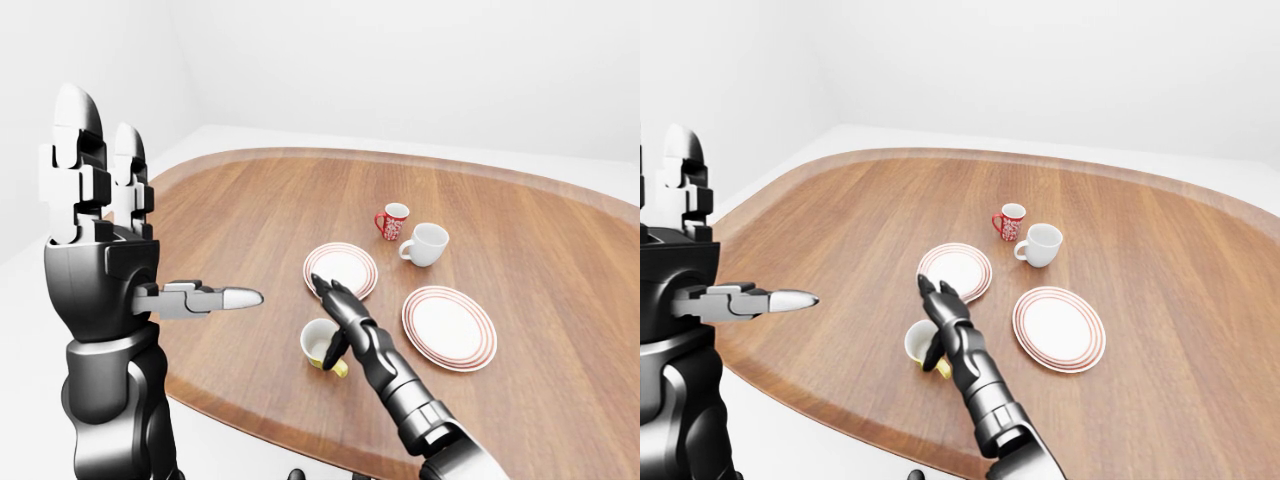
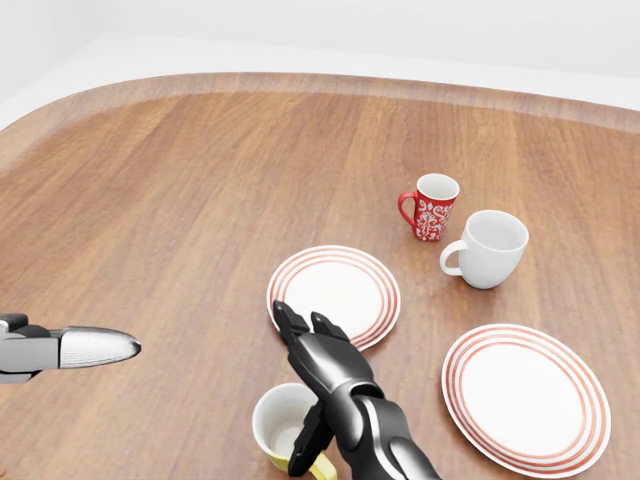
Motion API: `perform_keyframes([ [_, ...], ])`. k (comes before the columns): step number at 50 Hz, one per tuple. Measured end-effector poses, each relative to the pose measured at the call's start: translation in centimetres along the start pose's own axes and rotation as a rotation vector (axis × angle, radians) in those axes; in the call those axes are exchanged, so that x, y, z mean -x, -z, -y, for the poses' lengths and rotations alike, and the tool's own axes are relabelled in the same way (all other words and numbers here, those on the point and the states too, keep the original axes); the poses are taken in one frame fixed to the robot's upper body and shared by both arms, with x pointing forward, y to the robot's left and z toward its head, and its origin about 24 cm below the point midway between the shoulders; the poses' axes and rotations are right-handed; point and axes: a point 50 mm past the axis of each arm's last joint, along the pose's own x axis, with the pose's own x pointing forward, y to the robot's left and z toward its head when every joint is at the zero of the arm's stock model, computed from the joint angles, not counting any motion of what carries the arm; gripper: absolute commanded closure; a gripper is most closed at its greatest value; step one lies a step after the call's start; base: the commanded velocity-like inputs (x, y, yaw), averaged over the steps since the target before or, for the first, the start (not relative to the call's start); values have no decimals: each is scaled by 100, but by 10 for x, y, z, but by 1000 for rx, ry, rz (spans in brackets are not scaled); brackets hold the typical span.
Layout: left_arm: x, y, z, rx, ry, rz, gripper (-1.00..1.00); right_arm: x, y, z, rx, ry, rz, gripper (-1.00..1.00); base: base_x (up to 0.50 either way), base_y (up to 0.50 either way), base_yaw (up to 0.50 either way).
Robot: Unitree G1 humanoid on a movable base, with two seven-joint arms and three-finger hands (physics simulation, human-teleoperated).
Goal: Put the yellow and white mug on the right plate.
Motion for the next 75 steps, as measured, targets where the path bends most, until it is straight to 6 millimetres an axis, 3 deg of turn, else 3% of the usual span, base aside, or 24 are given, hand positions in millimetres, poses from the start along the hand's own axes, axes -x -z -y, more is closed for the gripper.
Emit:
perform_keyframes([
  [75,1,3,3,1,10,-15,-100,-1,15,-23,-3,-42,-46,-100,0,0,0],
])
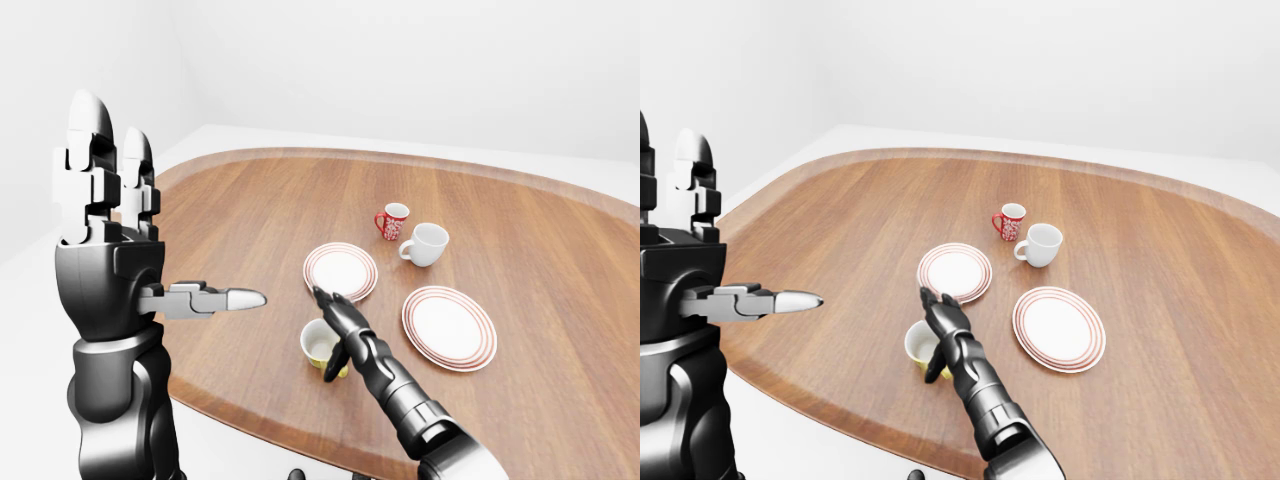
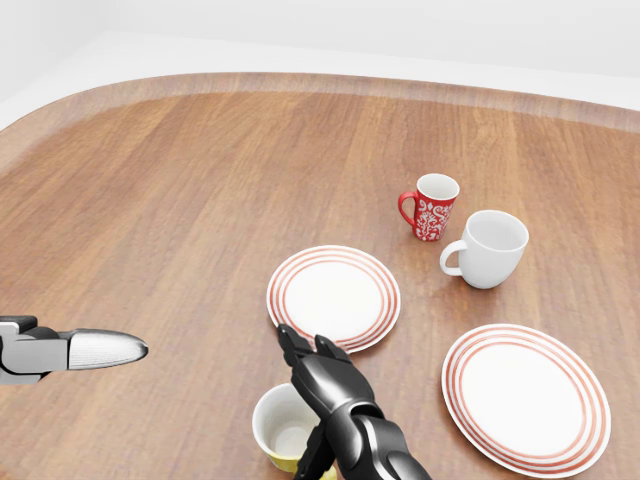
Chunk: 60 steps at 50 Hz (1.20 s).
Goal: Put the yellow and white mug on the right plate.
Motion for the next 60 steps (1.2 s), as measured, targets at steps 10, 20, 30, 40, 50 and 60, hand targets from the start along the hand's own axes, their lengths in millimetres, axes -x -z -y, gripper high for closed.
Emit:
perform_keyframes([
  [10,0,-1,0,-1,1,6,-100,0,3,-4,-2,-6,-9,-100,0,0,0],
  [20,0,-1,0,-2,2,4,-100,0,5,-5,-6,-8,-12,100,0,0,0],
  [30,0,-1,1,-2,3,2,-100,0,3,-4,-43,-19,-7,100,0,0,0],
  [40,0,-1,1,-2,2,3,-100,3,-4,4,-45,-1,5,100,0,0,0],
  [50,0,-1,0,-2,0,5,-100,7,-15,24,-51,41,37,100,0,0,0],
  [60,-1,-2,-1,-2,-1,11,-100,13,-25,55,-43,109,102,100,0,0,0],
])
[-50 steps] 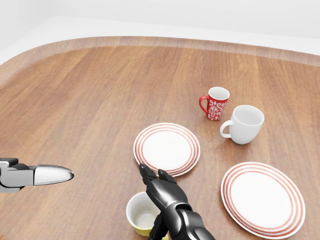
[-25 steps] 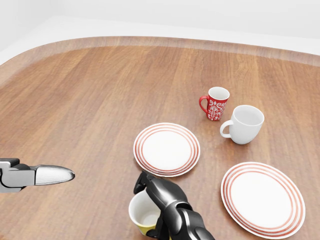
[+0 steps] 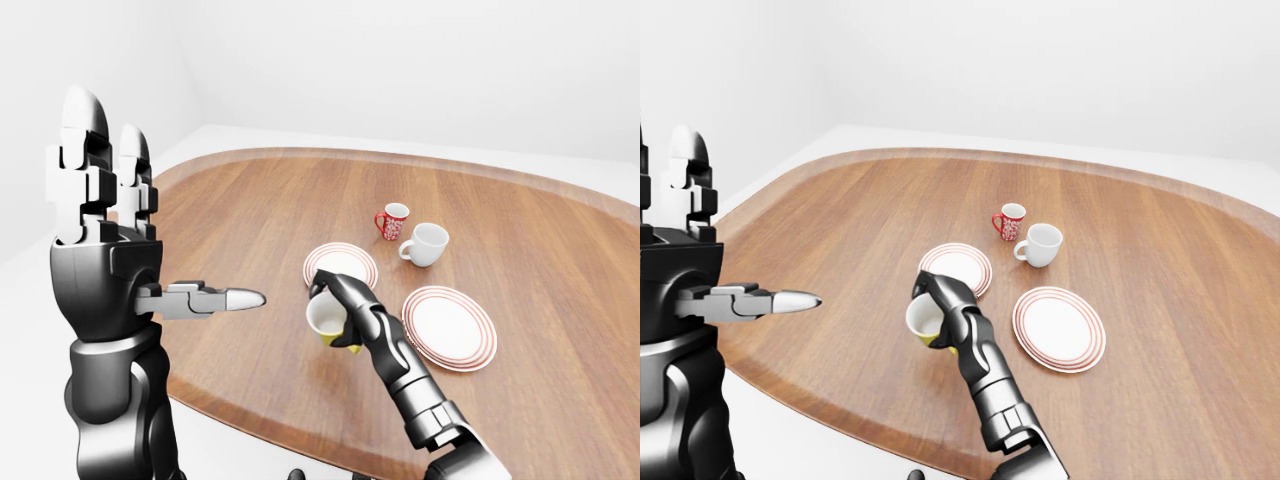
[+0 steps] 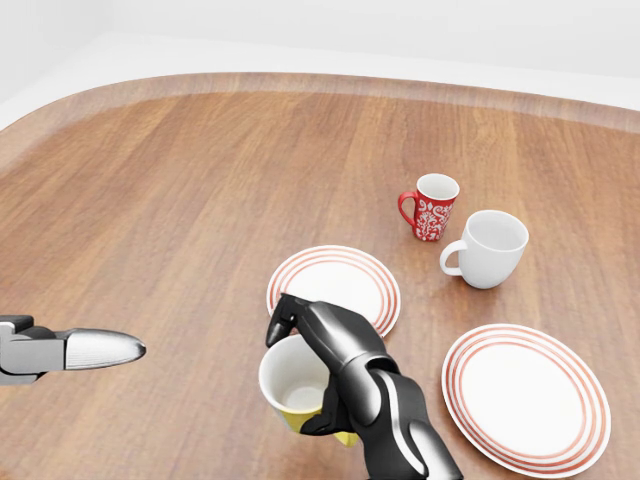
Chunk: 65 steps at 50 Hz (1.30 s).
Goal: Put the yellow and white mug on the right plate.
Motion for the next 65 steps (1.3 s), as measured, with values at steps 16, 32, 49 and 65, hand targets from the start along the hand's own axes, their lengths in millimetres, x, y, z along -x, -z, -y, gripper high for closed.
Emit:
perform_keyframes([
  [16,0,0,0,-1,-1,-1,-100,5,20,48,-1,105,-24,100,0,0,0],
  [32,1,2,0,-2,0,-11,-100,10,55,80,-13,182,-124,100,0,0,0],
  [49,1,4,0,-3,2,-20,-100,16,87,101,-25,230,-227,100,0,0,0],
  [65,2,7,1,-3,4,-33,-100,28,111,126,-34,282,-300,100,0,0,0],
])
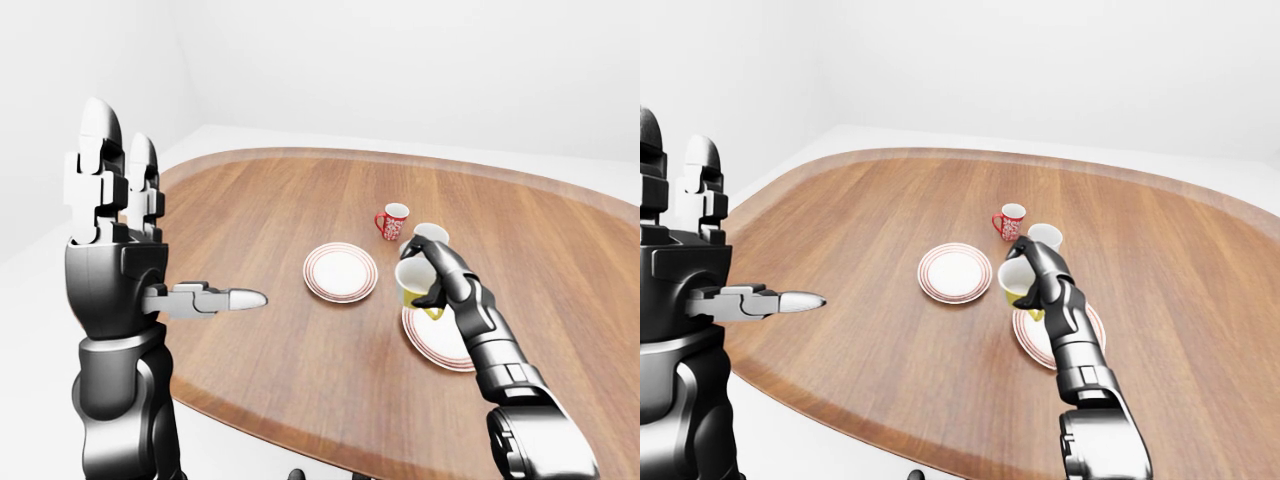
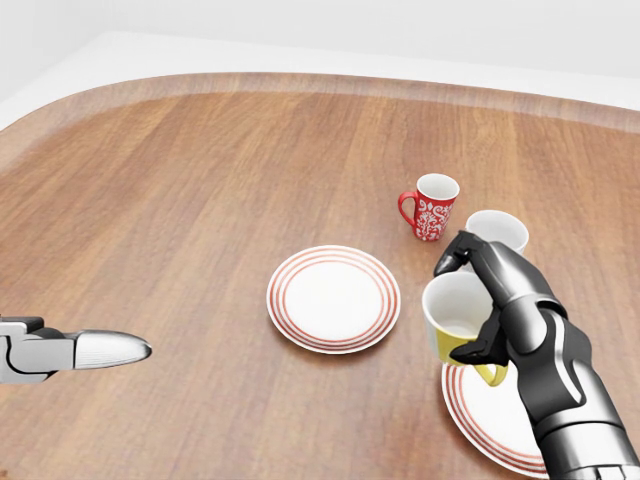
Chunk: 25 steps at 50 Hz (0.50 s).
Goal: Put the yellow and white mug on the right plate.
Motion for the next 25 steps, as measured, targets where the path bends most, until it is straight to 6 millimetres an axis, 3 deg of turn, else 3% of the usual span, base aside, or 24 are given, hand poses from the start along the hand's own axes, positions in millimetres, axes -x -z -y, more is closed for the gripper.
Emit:
perform_keyframes([
  [14,1,3,1,0,3,-14,-100,1,22,24,-9,48,-52,100,0,0,0],
  [25,1,4,2,-1,6,-23,-100,-1,46,31,-25,81,-98,100,0,0,0],
])
